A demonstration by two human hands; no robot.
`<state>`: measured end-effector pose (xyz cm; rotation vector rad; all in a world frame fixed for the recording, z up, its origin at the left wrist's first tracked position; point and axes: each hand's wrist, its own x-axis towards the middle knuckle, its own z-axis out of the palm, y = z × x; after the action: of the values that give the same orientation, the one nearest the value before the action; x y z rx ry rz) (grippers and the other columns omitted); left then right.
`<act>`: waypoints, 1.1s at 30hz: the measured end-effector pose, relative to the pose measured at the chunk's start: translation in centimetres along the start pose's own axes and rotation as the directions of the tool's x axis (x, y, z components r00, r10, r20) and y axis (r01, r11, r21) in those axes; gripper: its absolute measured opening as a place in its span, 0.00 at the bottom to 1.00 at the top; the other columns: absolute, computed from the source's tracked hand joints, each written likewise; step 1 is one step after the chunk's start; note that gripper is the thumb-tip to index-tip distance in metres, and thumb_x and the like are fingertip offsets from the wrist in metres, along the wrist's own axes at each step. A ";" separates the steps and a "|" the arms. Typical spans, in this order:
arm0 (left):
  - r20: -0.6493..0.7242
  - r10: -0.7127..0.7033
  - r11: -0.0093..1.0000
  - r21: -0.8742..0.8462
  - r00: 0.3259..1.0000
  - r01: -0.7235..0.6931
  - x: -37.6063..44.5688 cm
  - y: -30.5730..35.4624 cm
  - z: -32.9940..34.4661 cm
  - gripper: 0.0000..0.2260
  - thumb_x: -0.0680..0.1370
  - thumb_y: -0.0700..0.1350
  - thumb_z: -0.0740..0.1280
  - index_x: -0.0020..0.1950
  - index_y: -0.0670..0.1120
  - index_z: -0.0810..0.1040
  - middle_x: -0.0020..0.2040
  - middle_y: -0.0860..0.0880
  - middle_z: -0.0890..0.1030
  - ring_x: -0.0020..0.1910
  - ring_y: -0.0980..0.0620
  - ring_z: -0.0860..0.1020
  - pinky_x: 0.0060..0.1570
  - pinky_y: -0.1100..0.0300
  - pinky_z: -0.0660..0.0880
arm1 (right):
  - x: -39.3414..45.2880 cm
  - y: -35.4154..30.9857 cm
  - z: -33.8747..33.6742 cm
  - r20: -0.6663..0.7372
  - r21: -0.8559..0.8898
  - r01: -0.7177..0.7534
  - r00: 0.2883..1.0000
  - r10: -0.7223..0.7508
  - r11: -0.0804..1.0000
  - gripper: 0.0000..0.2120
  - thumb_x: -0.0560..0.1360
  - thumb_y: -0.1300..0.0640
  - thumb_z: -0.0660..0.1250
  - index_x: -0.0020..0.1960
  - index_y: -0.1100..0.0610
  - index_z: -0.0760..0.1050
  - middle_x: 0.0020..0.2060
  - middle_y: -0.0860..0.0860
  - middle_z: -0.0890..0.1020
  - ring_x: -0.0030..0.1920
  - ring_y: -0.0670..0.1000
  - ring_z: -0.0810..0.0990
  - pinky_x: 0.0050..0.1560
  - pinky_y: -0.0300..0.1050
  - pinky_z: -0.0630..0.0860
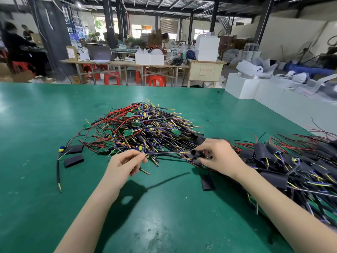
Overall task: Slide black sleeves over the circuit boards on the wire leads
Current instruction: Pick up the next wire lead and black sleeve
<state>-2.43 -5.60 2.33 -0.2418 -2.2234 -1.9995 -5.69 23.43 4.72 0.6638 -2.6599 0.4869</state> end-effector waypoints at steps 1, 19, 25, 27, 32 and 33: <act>0.010 0.008 1.000 -0.006 1.000 -0.008 0.0 0.1 0.1 0.11 0.80 0.42 0.65 0.39 0.41 0.81 0.27 0.47 0.71 0.27 0.55 0.67 0.28 0.70 0.66 | -0.6 -0.1 0.0 -0.016 0.018 0.020 1.000 -0.020 1.000 0.07 0.67 0.59 0.76 0.45 0.54 0.83 0.36 0.48 0.80 0.36 0.46 0.75 0.40 0.41 0.73; 0.249 0.036 0.993 0.100 0.968 -0.062 -0.4 -1.2 2.0 0.09 0.79 0.42 0.68 0.38 0.47 0.83 0.27 0.52 0.71 0.28 0.56 0.67 0.29 0.68 0.64 | -1.1 -4.7 -0.4 0.132 -0.141 0.218 0.971 -0.200 0.966 0.10 0.67 0.54 0.70 0.48 0.50 0.81 0.40 0.47 0.80 0.45 0.51 0.75 0.43 0.46 0.66; 0.395 -0.067 0.997 0.001 0.916 0.072 -1.1 -0.9 2.9 0.10 0.77 0.37 0.69 0.57 0.46 0.77 0.45 0.48 0.80 0.40 0.54 0.77 0.42 0.65 0.75 | -1.2 -7.0 0.0 0.115 0.097 0.156 0.979 -0.167 0.983 0.08 0.67 0.58 0.71 0.45 0.52 0.81 0.38 0.45 0.76 0.39 0.45 0.72 0.43 0.44 0.74; 0.441 -0.115 0.990 0.126 0.890 0.065 -1.0 -0.9 2.0 0.18 0.74 0.40 0.74 0.61 0.50 0.75 0.52 0.50 0.81 0.49 0.56 0.79 0.49 0.67 0.75 | -1.4 -6.7 -0.1 0.110 0.095 0.120 0.985 -0.130 0.988 0.09 0.66 0.59 0.71 0.46 0.53 0.82 0.39 0.46 0.76 0.39 0.43 0.70 0.44 0.45 0.75; 0.419 -0.128 0.847 0.518 0.899 -0.121 -0.5 -1.4 0.6 0.06 0.72 0.50 0.76 0.48 0.54 0.83 0.42 0.56 0.84 0.41 0.58 0.80 0.49 0.60 0.77 | -2.3 -5.7 -0.1 0.118 0.062 0.063 0.991 -0.070 0.996 0.09 0.67 0.56 0.71 0.47 0.52 0.81 0.40 0.46 0.77 0.41 0.45 0.71 0.47 0.46 0.74; 0.412 -0.136 0.859 0.503 0.901 -0.101 -0.5 -1.5 0.8 0.05 0.72 0.49 0.76 0.46 0.54 0.84 0.42 0.55 0.85 0.42 0.56 0.81 0.49 0.59 0.78 | -2.4 -5.7 -0.1 0.116 0.040 0.068 0.991 -0.073 0.997 0.09 0.67 0.54 0.71 0.47 0.51 0.81 0.40 0.45 0.77 0.43 0.46 0.71 0.47 0.46 0.74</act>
<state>-2.28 -4.97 0.68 -0.6551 -2.9422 -1.3609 -0.84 19.59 5.18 0.8180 -2.7316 0.4910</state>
